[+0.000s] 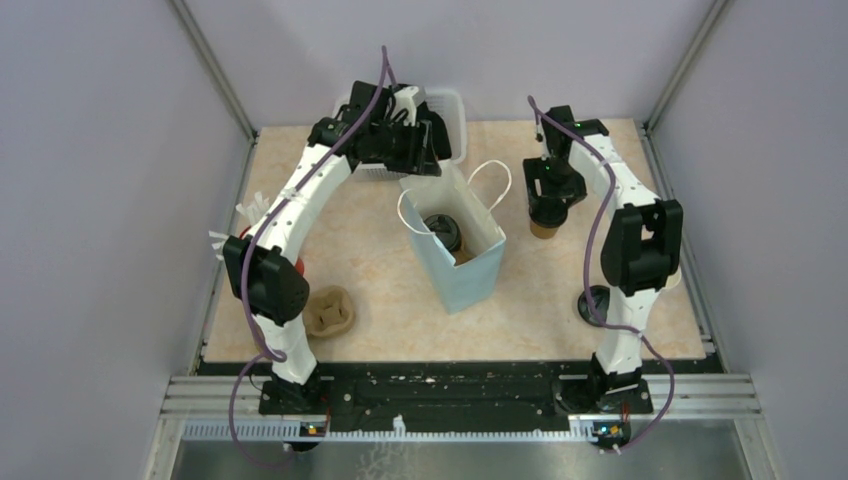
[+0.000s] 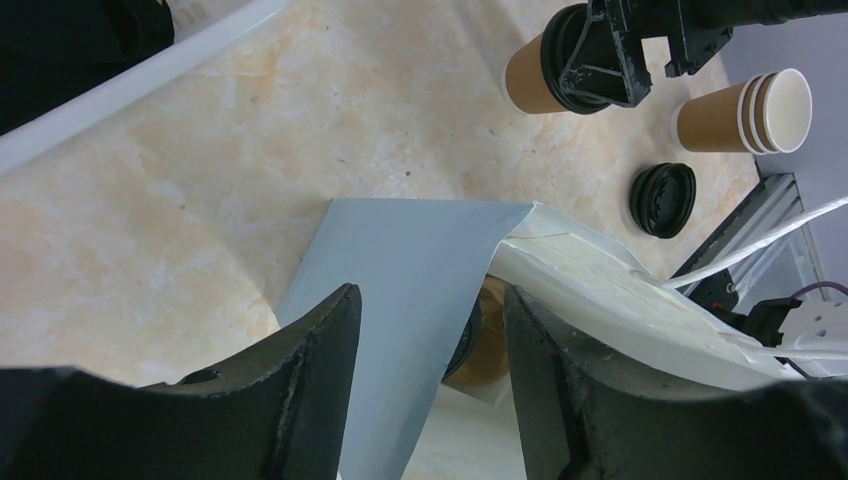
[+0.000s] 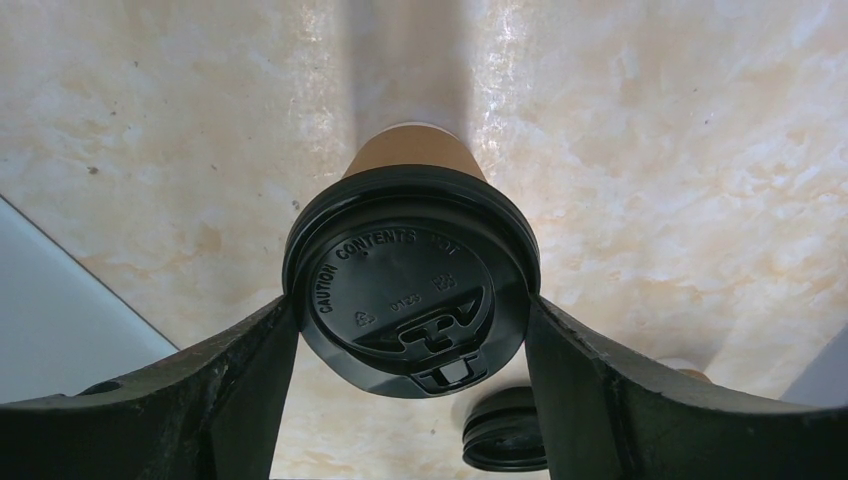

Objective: Pack the takeout coffee

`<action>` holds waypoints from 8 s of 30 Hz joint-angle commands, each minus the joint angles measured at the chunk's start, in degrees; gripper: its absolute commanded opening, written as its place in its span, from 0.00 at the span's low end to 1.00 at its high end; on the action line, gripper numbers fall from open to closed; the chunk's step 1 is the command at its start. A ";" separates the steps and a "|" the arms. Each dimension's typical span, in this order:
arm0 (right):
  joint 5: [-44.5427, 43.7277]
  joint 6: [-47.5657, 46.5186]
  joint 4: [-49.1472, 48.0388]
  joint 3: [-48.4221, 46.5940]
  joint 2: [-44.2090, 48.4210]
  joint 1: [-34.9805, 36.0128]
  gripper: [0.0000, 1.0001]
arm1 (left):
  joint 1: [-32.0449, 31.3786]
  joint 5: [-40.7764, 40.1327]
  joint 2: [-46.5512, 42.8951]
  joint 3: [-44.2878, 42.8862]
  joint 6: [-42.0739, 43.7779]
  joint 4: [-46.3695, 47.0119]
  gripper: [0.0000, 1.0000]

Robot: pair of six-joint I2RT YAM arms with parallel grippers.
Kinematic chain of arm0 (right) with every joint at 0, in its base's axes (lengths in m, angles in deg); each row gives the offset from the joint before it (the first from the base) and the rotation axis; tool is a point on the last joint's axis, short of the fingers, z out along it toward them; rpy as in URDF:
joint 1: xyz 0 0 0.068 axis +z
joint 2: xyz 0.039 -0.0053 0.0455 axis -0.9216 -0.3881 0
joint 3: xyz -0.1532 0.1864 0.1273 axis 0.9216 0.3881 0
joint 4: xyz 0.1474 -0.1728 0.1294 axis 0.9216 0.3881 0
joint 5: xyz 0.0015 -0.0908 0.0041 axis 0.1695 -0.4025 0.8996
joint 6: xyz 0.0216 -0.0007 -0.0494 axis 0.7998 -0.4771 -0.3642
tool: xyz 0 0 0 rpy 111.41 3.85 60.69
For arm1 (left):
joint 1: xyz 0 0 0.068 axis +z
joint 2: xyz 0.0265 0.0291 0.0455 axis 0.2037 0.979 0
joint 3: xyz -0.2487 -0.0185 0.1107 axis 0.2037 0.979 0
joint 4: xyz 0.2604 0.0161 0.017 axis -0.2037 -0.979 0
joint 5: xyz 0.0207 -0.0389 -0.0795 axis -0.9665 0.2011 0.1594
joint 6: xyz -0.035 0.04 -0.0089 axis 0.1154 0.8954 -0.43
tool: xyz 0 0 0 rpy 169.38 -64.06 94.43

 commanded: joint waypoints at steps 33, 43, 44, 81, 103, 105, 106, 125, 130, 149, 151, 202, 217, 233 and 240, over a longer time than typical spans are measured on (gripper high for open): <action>25.59 4.51 9.18 -35.04 23.68 5.74 0.67 | -4.29 -14.17 -9.87 8.38 -5.62 1.93 0.00; 32.65 6.31 2.55 -32.93 26.15 17.78 0.66 | -4.31 -18.76 -19.28 20.05 -10.26 8.66 0.00; 32.66 6.53 1.86 -32.14 26.43 18.85 0.66 | -4.26 -19.22 -19.76 20.75 -10.72 9.63 0.00; -21.69 2.81 19.14 -29.89 12.70 53.28 0.57 | -4.20 -22.07 -28.98 31.42 -10.54 27.03 0.00; -30.41 6.57 19.31 -24.89 6.32 55.69 0.57 | -4.20 -20.39 -33.53 36.16 -10.97 32.43 0.00; -31.08 6.08 18.12 -23.47 6.68 55.69 0.57 | -4.21 -19.90 -33.74 36.27 -10.97 32.51 0.00; -31.09 5.73 17.15 -22.59 6.89 55.69 0.57 | -4.21 -19.59 -33.91 36.56 -10.90 32.68 0.00; -27.14 2.15 1.43 -5.68 16.97 54.29 0.57 | -4.21 -18.24 -36.50 38.83 -9.04 34.21 0.00; -26.22 2.88 3.63 -6.55 17.28 53.47 0.57 | -4.18 -18.55 -36.79 39.37 -8.96 34.12 0.00; -24.95 0.27 2.66 -2.49 18.32 50.76 0.57 | -4.15 -18.09 -37.65 40.71 -8.84 35.04 0.00; -23.58 -1.51 0.79 -0.97 18.81 50.76 0.57 | -4.20 -18.17 -37.64 40.74 -8.86 35.14 0.00; -20.65 -15.19 -18.92 23.12 32.07 48.39 0.56 | -4.18 -14.19 -39.08 41.96 -1.54 35.93 0.00; -20.11 -23.17 -21.54 27.32 35.34 48.40 0.55 | -4.30 -11.78 -44.39 55.37 -0.62 52.56 0.00; -26.91 -22.15 -10.96 21.10 30.20 54.88 0.54 | -4.38 -13.72 -53.78 69.14 5.28 60.80 0.00; -32.77 -17.40 -4.34 16.64 25.60 55.48 0.54 | -5.20 -12.90 -55.71 69.27 7.95 58.77 0.00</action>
